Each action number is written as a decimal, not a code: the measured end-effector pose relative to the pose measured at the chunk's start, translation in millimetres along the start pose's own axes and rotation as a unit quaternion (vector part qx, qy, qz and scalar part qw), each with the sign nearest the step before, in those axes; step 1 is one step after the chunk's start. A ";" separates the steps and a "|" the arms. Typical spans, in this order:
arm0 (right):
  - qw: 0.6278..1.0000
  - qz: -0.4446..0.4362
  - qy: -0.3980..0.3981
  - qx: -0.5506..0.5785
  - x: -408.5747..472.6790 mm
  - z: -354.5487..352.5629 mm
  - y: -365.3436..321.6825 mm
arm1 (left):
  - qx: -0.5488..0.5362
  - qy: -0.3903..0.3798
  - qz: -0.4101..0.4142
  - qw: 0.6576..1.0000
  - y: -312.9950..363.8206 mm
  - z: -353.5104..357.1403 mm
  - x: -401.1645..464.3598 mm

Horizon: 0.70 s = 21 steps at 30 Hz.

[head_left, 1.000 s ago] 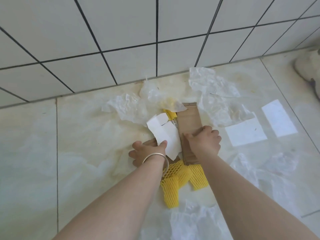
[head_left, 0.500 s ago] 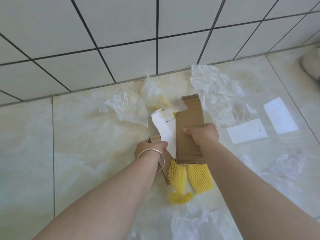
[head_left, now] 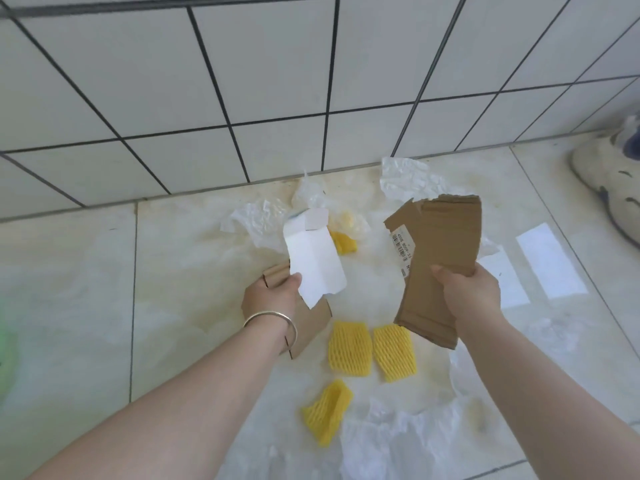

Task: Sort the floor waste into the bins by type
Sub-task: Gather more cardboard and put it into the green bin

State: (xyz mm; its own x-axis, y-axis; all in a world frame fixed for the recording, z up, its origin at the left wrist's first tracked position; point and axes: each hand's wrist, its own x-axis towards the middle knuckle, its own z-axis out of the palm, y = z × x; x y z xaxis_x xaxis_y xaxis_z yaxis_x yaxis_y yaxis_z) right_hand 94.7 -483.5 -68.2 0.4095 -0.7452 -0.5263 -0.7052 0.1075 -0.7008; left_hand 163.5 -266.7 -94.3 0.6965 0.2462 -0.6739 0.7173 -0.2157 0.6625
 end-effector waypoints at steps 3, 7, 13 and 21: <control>0.996 -0.013 0.004 0.085 -19.5 -12.0 -9.8 | -0.047 0.026 0.031 0.998 6.8 -9.9 -10.7; 0.977 0.012 -0.067 0.203 -53.3 -12.8 -17.9 | -0.054 0.013 0.071 0.996 13.9 -26.9 -25.6; 0.953 0.004 -0.205 0.223 -113.2 10.2 -6.4 | -0.066 -0.030 0.076 0.994 0.1 -61.8 -51.0; 0.965 -0.034 -0.243 0.096 -175.9 32.2 5.3 | -0.162 -0.097 0.053 0.981 -26.4 -116.4 -92.4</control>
State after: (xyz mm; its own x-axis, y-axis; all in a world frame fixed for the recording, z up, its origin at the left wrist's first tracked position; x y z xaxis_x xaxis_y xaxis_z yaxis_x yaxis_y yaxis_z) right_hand 37.5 -330.6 5.3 0.7070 -0.3637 -0.6064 -0.5655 0.2240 -0.7937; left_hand 78.1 -173.8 -11.5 0.7793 0.0474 -0.6249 0.6198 0.0882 0.7798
